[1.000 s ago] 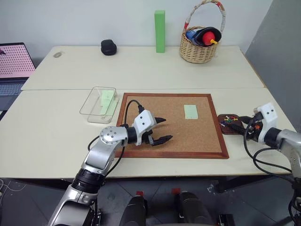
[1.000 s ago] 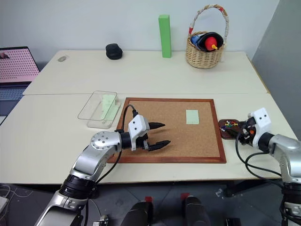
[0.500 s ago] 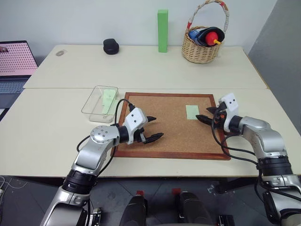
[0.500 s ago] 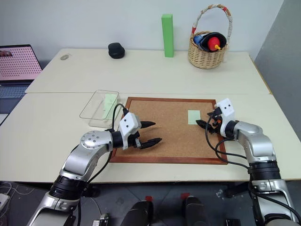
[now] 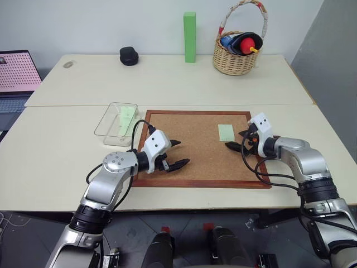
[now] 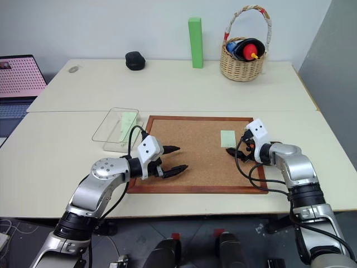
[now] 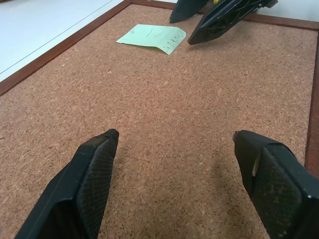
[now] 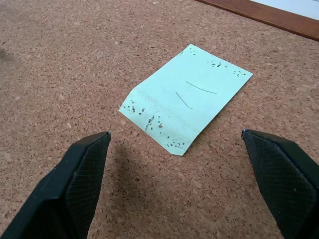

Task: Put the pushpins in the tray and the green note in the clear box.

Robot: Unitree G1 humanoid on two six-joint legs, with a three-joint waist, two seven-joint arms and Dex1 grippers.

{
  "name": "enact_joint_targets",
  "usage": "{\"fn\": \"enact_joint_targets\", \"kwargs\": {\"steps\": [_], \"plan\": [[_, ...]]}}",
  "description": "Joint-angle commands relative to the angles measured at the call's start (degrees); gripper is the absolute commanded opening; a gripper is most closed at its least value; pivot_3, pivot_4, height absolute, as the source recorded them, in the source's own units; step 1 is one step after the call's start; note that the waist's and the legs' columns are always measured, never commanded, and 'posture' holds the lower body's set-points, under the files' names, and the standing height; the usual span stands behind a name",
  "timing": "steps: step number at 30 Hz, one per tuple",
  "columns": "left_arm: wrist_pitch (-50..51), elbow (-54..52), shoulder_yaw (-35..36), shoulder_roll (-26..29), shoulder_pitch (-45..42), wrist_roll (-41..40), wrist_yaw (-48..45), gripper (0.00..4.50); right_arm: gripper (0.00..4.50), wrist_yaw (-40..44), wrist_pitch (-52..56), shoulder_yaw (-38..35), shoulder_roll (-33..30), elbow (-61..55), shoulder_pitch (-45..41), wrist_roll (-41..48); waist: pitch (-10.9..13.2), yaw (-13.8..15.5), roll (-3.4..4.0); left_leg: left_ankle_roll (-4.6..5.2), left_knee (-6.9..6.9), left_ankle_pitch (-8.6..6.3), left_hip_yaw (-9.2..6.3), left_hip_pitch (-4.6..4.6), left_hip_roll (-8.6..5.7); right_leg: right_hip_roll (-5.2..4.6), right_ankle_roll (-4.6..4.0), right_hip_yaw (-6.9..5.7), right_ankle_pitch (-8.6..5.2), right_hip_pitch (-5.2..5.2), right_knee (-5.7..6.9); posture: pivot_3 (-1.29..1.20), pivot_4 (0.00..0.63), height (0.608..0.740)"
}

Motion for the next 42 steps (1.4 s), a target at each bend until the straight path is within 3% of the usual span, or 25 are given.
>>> {"fn": "enact_joint_targets", "kwargs": {"steps": [1,3,6,13,26,42], "plan": [[-0.8,-2.2,1.2,0.5,-0.1,-0.4,0.4,3.91,4.46,2.2,0.7,2.6,1.7,0.0,-0.8,-0.2,0.0,-0.1,0.0,0.0,0.0,0.0,0.0,0.01,0.0,0.0,0.0,0.0,0.0,0.0,0.01,0.0,0.15,0.74],[-0.8,-2.3,1.2,0.5,-0.1,-0.4,0.6,3.91,4.46,2.4,0.9,2.8,2.2,-0.2,-1.1,-0.1,0.0,-0.3,0.0,0.0,0.0,0.0,0.0,0.04,0.01,0.0,0.0,0.0,0.0,0.01,0.04,0.0,0.15,0.74],[-0.7,-2.5,1.1,0.5,0.0,-0.4,0.7,3.91,4.01,2.6,0.9,3.1,2.6,-0.3,-1.3,-0.5,0.0,-0.4,0.0,0.0,0.0,0.0,0.0,0.06,0.01,0.01,0.0,0.01,0.0,0.02,0.06,0.0,0.15,0.74],[-0.8,-2.0,1.1,0.1,-0.1,-0.4,1.1,3.91,2.47,2.5,0.2,3.2,3.4,0.0,-1.6,-0.9,0.0,-0.4,0.0,0.0,0.0,0.0,0.0,0.07,0.01,0.01,-0.01,0.01,0.0,0.02,0.06,0.0,0.15,0.74],[-1.2,-1.0,1.0,-0.5,-0.1,-0.5,1.9,3.91,0.1,2.4,0.8,1.8,5.0,-2.1,-0.7,0.1,0.0,-0.4,0.0,0.0,0.0,0.0,0.0,0.06,0.0,0.01,-0.01,0.0,0.0,0.02,0.06,0.0,0.15,0.74],[-0.5,0.7,2.8,-3.0,-1.0,-2.3,3.7,3.91,0.05,3.4,0.0,1.0,5.3,-8.8,0.4,3.0,0.0,-0.3,0.0,0.0,0.01,0.0,-0.02,0.04,0.0,0.0,0.0,0.0,0.01,0.02,0.06,0.0,0.15,0.74]]}}
